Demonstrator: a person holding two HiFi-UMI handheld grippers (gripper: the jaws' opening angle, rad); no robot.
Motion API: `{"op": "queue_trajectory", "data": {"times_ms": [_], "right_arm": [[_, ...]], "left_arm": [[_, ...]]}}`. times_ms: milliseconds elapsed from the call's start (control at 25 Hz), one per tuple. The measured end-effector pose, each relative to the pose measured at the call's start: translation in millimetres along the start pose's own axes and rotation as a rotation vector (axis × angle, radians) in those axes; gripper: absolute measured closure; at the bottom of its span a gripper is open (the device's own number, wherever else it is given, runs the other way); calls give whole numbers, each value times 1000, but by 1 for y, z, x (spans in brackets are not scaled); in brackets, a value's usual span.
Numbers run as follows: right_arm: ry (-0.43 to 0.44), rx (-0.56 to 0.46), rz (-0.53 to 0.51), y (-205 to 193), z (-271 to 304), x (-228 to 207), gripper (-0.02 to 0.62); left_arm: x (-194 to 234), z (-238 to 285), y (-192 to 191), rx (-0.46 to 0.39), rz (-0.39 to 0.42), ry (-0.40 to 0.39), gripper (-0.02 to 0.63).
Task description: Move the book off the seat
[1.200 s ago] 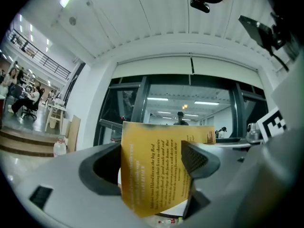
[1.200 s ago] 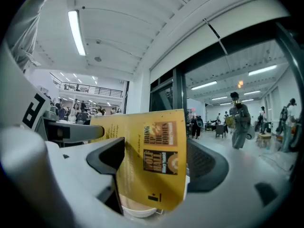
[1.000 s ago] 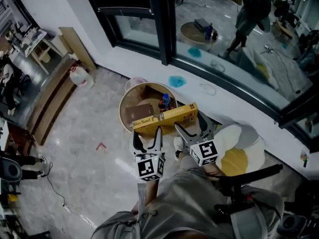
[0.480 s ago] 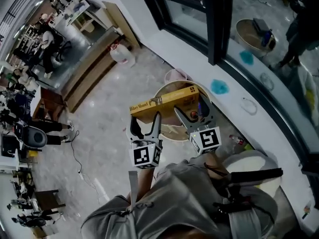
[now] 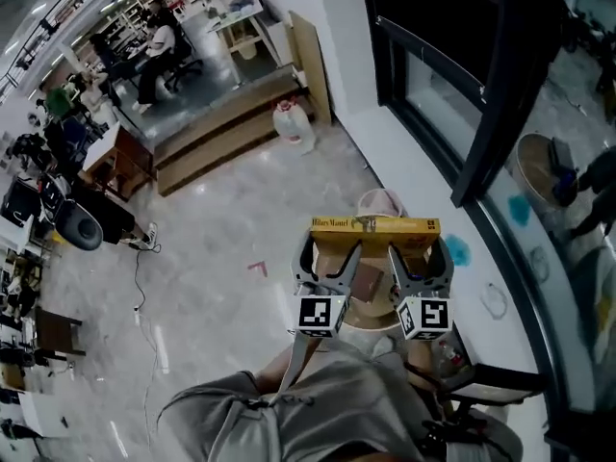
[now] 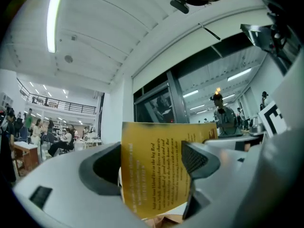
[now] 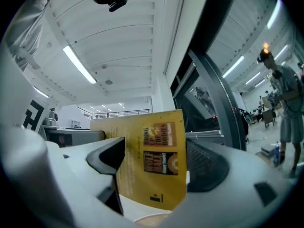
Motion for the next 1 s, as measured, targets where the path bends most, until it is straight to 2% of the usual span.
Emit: {"op": "queue_trajectory", "data": {"times_ms": [200, 400, 560, 720, 880, 1000], "right_arm": [[-109, -42, -76, 15, 21, 22, 193], [-236, -59, -110, 19, 48, 43, 193], [-307, -46, -123, 17, 72, 68, 193], [-309, -38, -122, 19, 91, 78, 193], [-285, -46, -147, 36, 96, 75, 192], [-274, -57, -149, 42, 99, 76, 193]], "left_arm": [[37, 22, -1, -18, -72, -76, 221], [74, 60, 2, -112, -65, -218, 219], [108, 78, -2, -106, -103, -273, 219], [128, 86, 1, -100, -103, -278, 219], [125, 87, 10, -100, -140, -246, 219], [128, 87, 20, -127, -126, -239, 219]]}}
Point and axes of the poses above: the fingertips, and each gripper's own axes: z forward along the fingers, x to its left, y out of its top, the point moved 9 cm from there along -z, backward along the fingers, and after that the axes turned 6 degrees about x, right-handed, at the moved point
